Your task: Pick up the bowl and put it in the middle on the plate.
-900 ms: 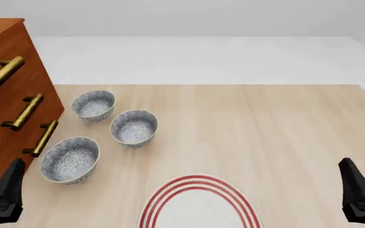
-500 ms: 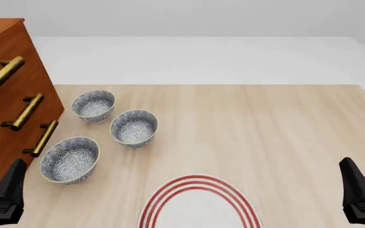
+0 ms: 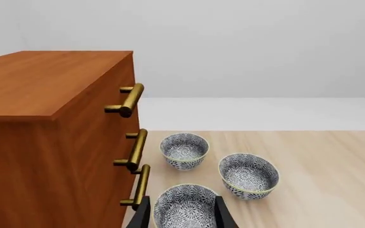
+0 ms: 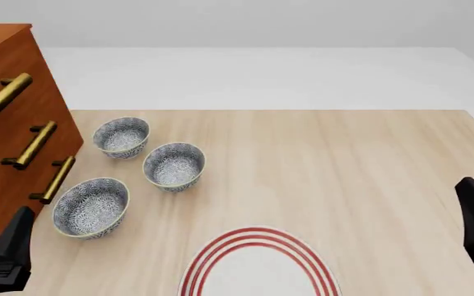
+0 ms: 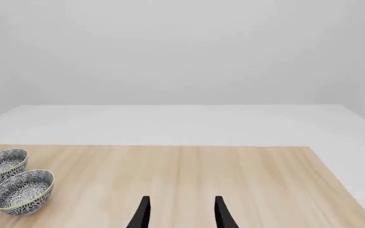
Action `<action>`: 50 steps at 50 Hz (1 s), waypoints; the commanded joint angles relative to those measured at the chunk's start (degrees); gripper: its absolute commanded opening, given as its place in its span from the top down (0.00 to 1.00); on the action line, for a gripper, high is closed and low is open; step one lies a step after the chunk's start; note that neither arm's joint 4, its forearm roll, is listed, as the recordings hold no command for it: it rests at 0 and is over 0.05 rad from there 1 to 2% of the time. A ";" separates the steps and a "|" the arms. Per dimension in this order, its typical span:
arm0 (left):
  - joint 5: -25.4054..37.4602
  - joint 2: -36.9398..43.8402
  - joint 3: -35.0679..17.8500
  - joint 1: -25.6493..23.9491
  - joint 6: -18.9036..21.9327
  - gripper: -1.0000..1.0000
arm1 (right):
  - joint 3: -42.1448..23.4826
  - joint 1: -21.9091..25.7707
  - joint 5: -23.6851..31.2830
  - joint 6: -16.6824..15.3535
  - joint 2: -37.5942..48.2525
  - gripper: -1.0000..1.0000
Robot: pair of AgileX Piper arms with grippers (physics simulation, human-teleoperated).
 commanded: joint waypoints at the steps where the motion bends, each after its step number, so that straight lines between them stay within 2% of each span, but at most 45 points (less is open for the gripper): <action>1: -0.02 -0.01 0.01 -0.01 -0.02 0.00 | -12.44 4.45 5.54 -0.63 5.80 0.00; 6: -0.02 -0.01 0.01 -0.01 -0.02 0.00 | -18.67 6.60 7.39 -1.99 12.32 0.00; 10: -0.02 -0.01 0.01 -0.01 -0.02 0.00 | -22.84 9.43 8.32 0.54 15.80 0.00; 12: -0.02 -0.01 0.01 -0.01 -0.02 0.00 | -24.16 10.53 8.10 0.10 16.71 0.00; 13: -0.02 -0.01 0.01 -0.01 -0.02 0.00 | -24.68 11.88 7.88 0.90 17.50 0.00; 14: -0.02 -0.01 0.01 -0.01 -0.02 0.00 | -25.34 13.16 7.45 -0.11 18.46 0.00; 16: -0.02 -0.01 0.01 -0.01 -0.02 0.00 | -26.86 15.24 7.48 1.35 21.25 0.00; 17: -0.02 -0.01 0.01 -0.01 -0.02 0.00 | -27.78 16.10 7.47 4.06 22.38 0.00; 21: -0.02 -0.01 0.01 -0.01 -0.02 0.00 | -31.42 19.15 8.17 3.44 27.64 0.00; 23: -0.02 -0.01 0.01 -0.01 -0.02 0.00 | -33.44 19.50 8.86 5.32 31.32 0.00; 25: -0.02 -0.01 0.01 -0.01 -0.02 0.00 | -35.94 18.22 9.68 3.23 33.89 0.00; 27: -0.02 -0.01 0.01 -0.01 -0.02 0.00 | -38.11 19.08 10.75 4.72 36.98 0.00; 29: -0.02 -0.01 0.01 -0.01 -0.02 0.00 | -40.21 17.12 11.43 0.23 39.15 0.00; 32: -0.02 -0.01 0.01 -0.01 -0.02 0.00 | -43.79 16.76 13.36 0.16 42.79 0.00; 34: -0.02 -0.01 0.01 -0.01 -0.02 0.00 | -46.20 17.00 14.99 2.61 46.62 0.00; 38: -0.02 -0.01 0.01 -0.01 -0.02 0.00 | -49.19 18.77 16.81 3.70 51.37 0.00; 39: -0.02 -0.01 0.01 -0.01 -0.02 0.00 | -50.65 18.55 17.69 2.21 53.86 0.00; 40: -0.02 -0.01 0.01 -0.01 -0.02 0.00 | -51.10 19.27 17.36 2.03 54.12 0.00; 43: -0.02 -0.01 0.01 -0.01 -0.02 0.00 | -54.24 20.77 18.79 2.84 58.20 0.00; 46: -0.02 -0.01 0.01 -0.01 -0.02 0.00 | -57.11 22.17 20.30 5.15 62.00 0.00; 47: -0.02 -0.01 0.01 -0.01 -0.02 0.00 | -58.53 24.32 21.02 7.05 64.33 0.00; 48: -0.02 -0.01 0.01 -0.01 -0.02 0.00 | -59.04 24.11 21.16 7.49 65.08 0.00; 50: -0.02 -0.01 0.01 -0.01 -0.02 0.00 | -60.63 26.75 21.63 8.71 67.88 0.00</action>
